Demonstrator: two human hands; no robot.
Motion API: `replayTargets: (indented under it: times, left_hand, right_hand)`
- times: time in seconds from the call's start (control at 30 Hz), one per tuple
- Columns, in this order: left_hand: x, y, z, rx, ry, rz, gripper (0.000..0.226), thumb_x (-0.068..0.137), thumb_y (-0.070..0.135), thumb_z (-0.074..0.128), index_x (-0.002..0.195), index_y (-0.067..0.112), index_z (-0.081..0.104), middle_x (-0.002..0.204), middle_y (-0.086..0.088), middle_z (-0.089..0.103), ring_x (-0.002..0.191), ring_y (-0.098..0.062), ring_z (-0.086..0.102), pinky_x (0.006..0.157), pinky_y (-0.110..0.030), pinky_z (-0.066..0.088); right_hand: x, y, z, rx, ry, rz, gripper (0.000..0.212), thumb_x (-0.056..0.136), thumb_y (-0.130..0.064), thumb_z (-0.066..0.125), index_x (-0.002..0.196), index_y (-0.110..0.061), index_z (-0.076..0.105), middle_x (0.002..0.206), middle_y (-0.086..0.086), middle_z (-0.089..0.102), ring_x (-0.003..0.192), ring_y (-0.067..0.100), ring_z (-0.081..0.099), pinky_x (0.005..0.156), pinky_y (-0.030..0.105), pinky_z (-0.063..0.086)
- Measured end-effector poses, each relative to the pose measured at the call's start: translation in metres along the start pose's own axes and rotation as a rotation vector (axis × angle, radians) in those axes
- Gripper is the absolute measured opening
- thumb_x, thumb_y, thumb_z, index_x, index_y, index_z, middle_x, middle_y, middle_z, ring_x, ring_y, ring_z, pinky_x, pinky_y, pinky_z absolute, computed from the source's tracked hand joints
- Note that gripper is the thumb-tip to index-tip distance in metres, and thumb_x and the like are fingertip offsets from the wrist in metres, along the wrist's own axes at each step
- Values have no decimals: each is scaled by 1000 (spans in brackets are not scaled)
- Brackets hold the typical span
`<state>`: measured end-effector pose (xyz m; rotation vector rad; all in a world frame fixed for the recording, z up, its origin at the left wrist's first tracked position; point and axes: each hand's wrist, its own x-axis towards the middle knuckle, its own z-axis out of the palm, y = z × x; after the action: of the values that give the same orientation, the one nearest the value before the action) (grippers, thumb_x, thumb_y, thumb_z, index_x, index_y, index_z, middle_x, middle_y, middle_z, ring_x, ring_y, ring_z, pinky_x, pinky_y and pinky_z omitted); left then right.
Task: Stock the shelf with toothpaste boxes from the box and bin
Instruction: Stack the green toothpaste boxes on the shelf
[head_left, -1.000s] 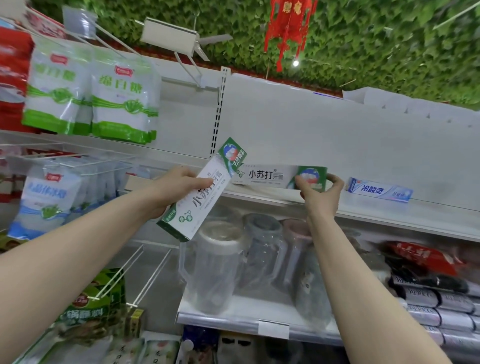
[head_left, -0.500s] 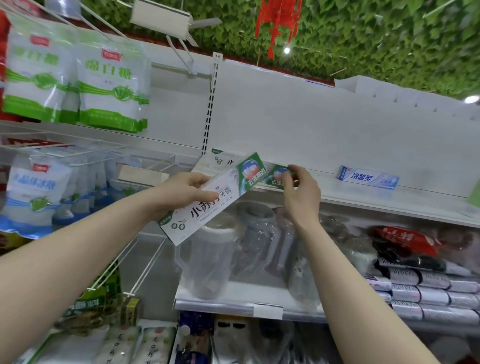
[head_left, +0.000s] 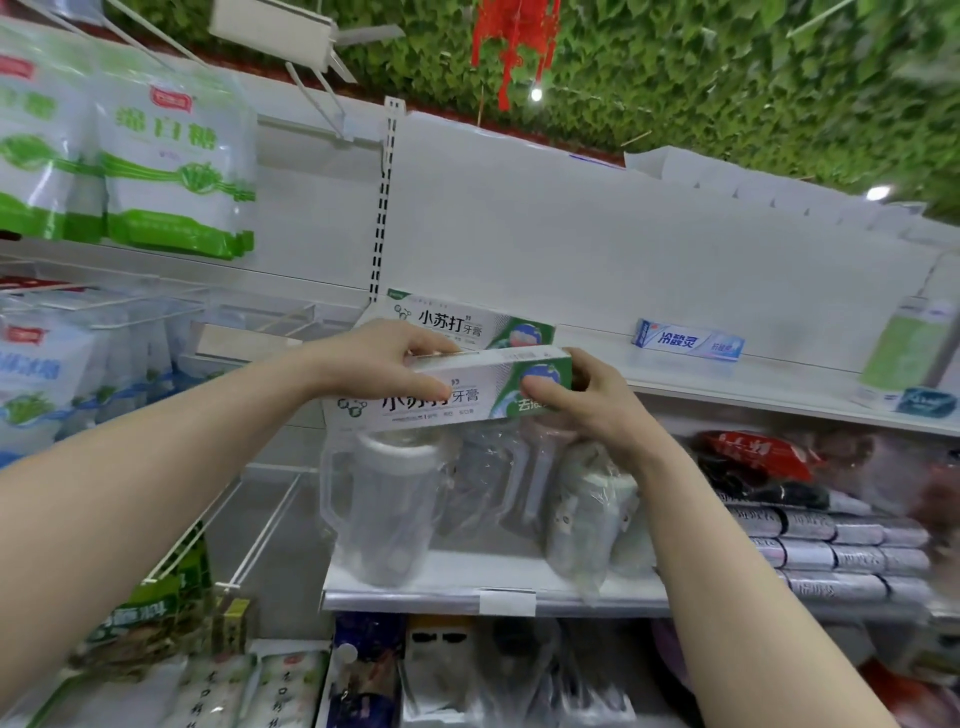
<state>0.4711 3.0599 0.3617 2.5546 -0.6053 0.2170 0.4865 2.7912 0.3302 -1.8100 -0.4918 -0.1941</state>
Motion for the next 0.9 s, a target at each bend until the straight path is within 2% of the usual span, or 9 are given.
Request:
replayTargets:
  times: [0.13, 0.2, 0.33, 0.43, 0.5, 0.63, 0.7, 0.77, 0.9]
  left_hand:
    - [14, 7, -12, 156, 250, 13, 56, 73, 57, 74, 123, 36, 62, 119, 8, 64, 111, -13, 57, 94, -30, 45]
    - [21, 4, -15, 155, 386, 15, 61, 69, 63, 73, 122, 35, 62, 119, 7, 63, 114, -17, 56, 98, -36, 44]
    - [35, -16, -12, 164, 598, -85, 60, 81, 42, 72, 135, 27, 52, 134, -4, 53, 122, -27, 50, 101, -37, 39]
    - [45, -36, -1, 79, 543, -203, 59, 83, 30, 71, 138, 20, 51, 137, -5, 55, 121, -26, 55, 104, -39, 41]
    - [49, -47, 5, 43, 514, -242, 57, 84, 27, 71, 137, 20, 52, 134, -6, 58, 116, -26, 58, 102, -40, 43]
    - [58, -56, 10, 13, 540, -247, 58, 85, 22, 69, 139, 19, 50, 136, -5, 57, 115, -24, 59, 101, -38, 44]
    - [63, -56, 9, 37, 539, -257, 65, 86, 24, 68, 145, 17, 41, 142, -7, 51, 124, -27, 53, 103, -37, 41]
    - [67, -56, 7, 2, 499, -283, 72, 88, 26, 66, 148, 15, 29, 145, -8, 47, 129, -29, 48, 100, -36, 38]
    - [79, -64, 4, -126, 405, -339, 46, 88, 27, 63, 126, 16, 40, 124, -11, 59, 108, -30, 54, 83, -33, 42]
  right_hand:
    - [2, -1, -2, 102, 171, -43, 33, 83, -17, 77, 112, -6, 64, 98, 6, 76, 91, 18, 72, 75, 29, 56]
    - [8, -1, -1, 104, 242, -52, 31, 81, -20, 79, 105, -7, 64, 93, 5, 76, 87, 18, 73, 76, 32, 56]
    - [24, 6, 2, 19, 369, -41, 47, 68, -48, 83, 94, -13, 64, 91, 8, 75, 90, 29, 72, 90, 50, 55]
    - [37, 18, 8, -60, 412, 6, 39, 73, -45, 82, 97, -18, 65, 89, -3, 75, 86, 16, 71, 83, 40, 56]
    - [43, 26, 13, -194, 453, 25, 41, 76, -48, 78, 101, -19, 66, 95, -6, 71, 90, 13, 67, 78, 30, 47]
    - [53, 25, 18, -370, 508, -10, 57, 85, -43, 72, 128, -9, 57, 118, 8, 60, 110, 25, 57, 84, 30, 38]
    - [57, 20, 17, -396, 496, -15, 63, 88, -35, 70, 138, -5, 48, 121, 13, 59, 110, 28, 54, 87, 31, 37]
    - [63, 18, 15, -378, 467, -8, 71, 88, -33, 70, 148, -13, 38, 122, 10, 59, 106, 21, 52, 86, 24, 34]
    - [78, 18, 13, -345, 411, 39, 72, 93, -28, 64, 154, -19, 26, 126, 10, 55, 109, 20, 49, 86, 20, 30]
